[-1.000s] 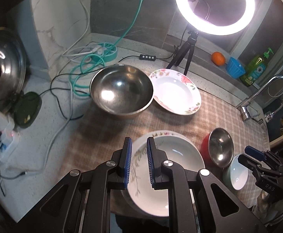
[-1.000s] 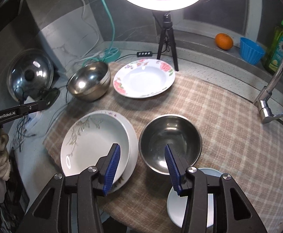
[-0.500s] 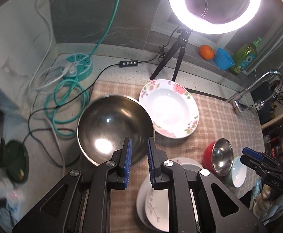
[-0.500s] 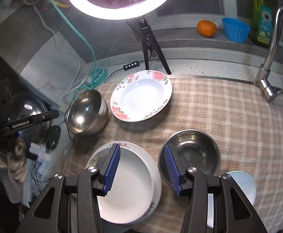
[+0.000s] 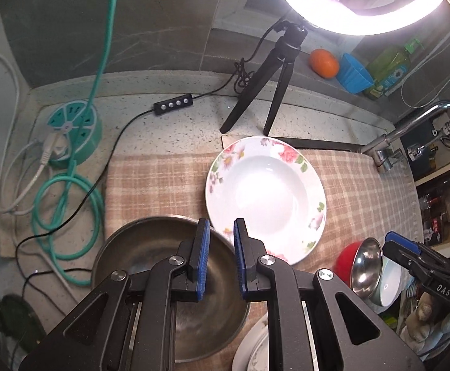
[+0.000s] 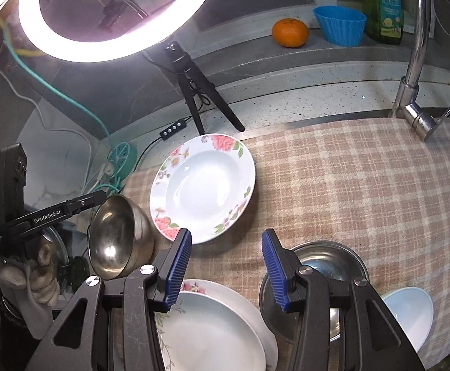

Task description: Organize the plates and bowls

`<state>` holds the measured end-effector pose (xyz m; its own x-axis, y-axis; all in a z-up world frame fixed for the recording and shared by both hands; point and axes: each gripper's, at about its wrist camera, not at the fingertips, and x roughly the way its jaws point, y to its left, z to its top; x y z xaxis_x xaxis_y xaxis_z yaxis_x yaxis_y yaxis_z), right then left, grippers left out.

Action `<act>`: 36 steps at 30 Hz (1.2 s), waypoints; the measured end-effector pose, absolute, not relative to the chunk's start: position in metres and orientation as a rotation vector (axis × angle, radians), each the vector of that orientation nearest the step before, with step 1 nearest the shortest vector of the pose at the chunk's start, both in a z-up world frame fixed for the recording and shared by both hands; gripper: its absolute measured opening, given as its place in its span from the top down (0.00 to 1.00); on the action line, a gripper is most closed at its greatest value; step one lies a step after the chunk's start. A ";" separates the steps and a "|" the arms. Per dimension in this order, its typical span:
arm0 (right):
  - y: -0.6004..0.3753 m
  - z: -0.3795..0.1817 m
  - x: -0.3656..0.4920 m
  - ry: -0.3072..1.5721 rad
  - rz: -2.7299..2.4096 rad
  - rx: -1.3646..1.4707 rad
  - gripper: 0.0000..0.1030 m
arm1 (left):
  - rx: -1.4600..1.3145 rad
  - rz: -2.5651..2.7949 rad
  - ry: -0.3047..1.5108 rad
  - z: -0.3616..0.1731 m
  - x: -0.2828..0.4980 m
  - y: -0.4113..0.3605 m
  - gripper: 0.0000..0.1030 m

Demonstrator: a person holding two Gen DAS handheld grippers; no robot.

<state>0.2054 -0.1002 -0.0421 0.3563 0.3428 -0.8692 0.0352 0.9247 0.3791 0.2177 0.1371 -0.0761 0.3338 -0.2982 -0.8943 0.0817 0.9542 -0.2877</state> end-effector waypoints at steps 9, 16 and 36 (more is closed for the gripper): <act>-0.102 -0.069 0.236 1.252 0.175 0.392 0.59 | -0.214 -0.247 1.264 -0.100 0.251 0.134 0.86; -0.107 -0.090 0.255 1.308 0.177 0.444 0.62 | -0.223 -0.258 1.315 -0.116 0.265 0.126 0.86; -0.101 -0.132 0.289 1.394 0.147 0.456 0.71 | -0.176 -0.232 1.394 -0.145 0.289 0.115 0.86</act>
<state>0.2893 -0.1007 -0.1316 0.1830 0.3633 -0.9135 0.1649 0.9047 0.3928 0.2894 0.1145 -0.1451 0.1592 -0.2643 -0.9512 0.0574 0.9643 -0.2584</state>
